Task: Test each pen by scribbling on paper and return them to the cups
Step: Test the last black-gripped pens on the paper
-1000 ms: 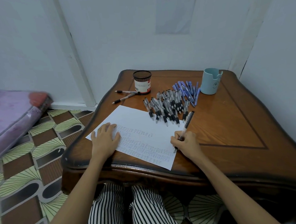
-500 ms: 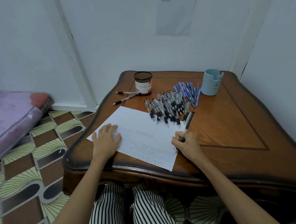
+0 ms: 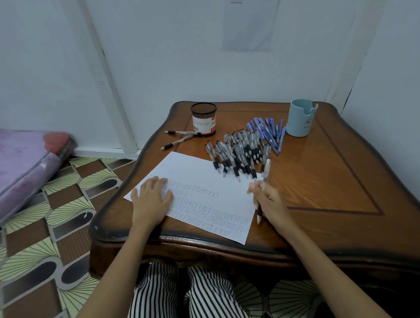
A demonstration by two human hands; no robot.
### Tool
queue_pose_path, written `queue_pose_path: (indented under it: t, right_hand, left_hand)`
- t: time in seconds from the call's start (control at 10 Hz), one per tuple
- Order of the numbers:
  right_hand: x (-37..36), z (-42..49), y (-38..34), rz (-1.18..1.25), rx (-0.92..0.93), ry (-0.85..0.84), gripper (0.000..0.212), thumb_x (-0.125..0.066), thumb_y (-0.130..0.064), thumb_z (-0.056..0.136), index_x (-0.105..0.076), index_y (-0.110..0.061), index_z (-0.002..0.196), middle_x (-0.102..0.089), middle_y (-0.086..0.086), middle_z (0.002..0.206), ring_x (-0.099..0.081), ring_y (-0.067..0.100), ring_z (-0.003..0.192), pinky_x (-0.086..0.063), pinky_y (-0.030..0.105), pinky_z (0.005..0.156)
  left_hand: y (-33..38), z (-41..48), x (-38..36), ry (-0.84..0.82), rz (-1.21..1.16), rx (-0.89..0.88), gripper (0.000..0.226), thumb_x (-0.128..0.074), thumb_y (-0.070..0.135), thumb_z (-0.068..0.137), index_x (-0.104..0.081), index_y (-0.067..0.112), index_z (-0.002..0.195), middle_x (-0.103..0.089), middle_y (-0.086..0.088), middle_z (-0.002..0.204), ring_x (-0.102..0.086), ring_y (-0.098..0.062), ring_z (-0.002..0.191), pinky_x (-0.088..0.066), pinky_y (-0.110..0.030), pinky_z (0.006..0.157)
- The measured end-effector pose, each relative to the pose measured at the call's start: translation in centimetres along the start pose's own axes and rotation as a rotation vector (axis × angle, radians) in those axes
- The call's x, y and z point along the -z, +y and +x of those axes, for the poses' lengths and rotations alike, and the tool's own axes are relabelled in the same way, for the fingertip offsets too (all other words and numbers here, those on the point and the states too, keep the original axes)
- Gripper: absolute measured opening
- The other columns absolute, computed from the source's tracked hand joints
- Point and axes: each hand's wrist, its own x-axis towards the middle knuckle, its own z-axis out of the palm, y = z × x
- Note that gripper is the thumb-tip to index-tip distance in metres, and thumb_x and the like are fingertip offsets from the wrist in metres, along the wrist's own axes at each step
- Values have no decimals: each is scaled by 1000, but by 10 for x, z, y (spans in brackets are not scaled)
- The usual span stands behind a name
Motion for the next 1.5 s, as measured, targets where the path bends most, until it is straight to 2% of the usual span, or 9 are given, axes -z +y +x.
queue_pose_path:
  t: [0.1,0.2,0.4,0.6,0.8,1.0,1.1,1.3,1.5]
  right_hand:
    - [2,-2,-6,22,-85,-75,51,-63,-24,88,-31,-36,126,-51,-4,47,-46,5,41,-39,15,44]
    - [2,0,-6,31,-84,-101,74,-62,-18,89,-12,-41,138,-49,0,46,-45,3,36,-36,14,40]
    - [4,1,-8,131,-93,-72,23,-37,-11,101,-51,-13,119,-49,-4,45,-44,1,39,-35,17,45]
    - [-1,2,-9,178,-114,-59,41,-41,-35,91,-51,-7,119,-43,5,54,-39,2,38,-32,13,41]
    - [7,4,-7,299,-184,-114,32,-52,-20,93,-56,-5,120,-59,-1,58,-50,4,46,-39,14,44]
    - [15,6,-10,404,-236,-268,73,-73,-23,71,-37,-31,133,-72,12,94,-64,17,56,-48,18,43]
    - [16,7,-11,429,-258,-260,77,-63,-4,80,-28,-35,141,-61,13,88,-64,21,57,-51,22,43]
    - [11,6,-10,355,-227,-161,45,-54,-9,92,-46,-24,134,-59,7,75,-60,13,55,-47,20,41]
    - [9,6,-11,406,-207,-117,47,-63,-18,79,-52,-29,123,-64,8,70,-61,15,50,-53,26,45]
  left_hand:
    - [-1,0,0,4,-3,-4,44,-40,37,98,-40,23,140,-30,-2,152,-25,-21,140,-11,-52,115]
    - [-1,0,-1,3,-2,0,44,-41,37,97,-40,23,139,-31,-2,152,-25,-21,140,-10,-52,115]
    - [-2,0,-1,8,-9,0,44,-41,36,97,-40,23,139,-32,-2,151,-25,-21,140,-11,-52,115]
    - [-2,1,-1,3,-9,2,44,-41,37,97,-39,23,140,-31,-2,152,-24,-20,141,-9,-51,115]
    - [-2,1,-2,7,-17,-9,44,-41,36,97,-40,23,139,-32,-2,151,-25,-20,141,-10,-51,115]
    - [-2,1,-2,18,-15,-11,44,-42,36,97,-41,22,139,-32,-2,151,-26,-21,140,-11,-52,115]
    - [-2,1,-2,21,-21,-9,44,-43,36,97,-41,22,139,-32,-2,151,-26,-21,140,-11,-52,115]
    - [-3,1,-2,15,-16,-10,44,-42,35,97,-41,22,139,-33,-2,150,-25,-21,140,-10,-52,115]
    - [-2,1,-2,1,-8,-4,44,-41,36,97,-40,23,140,-31,-1,151,-24,-20,141,-10,-52,115]
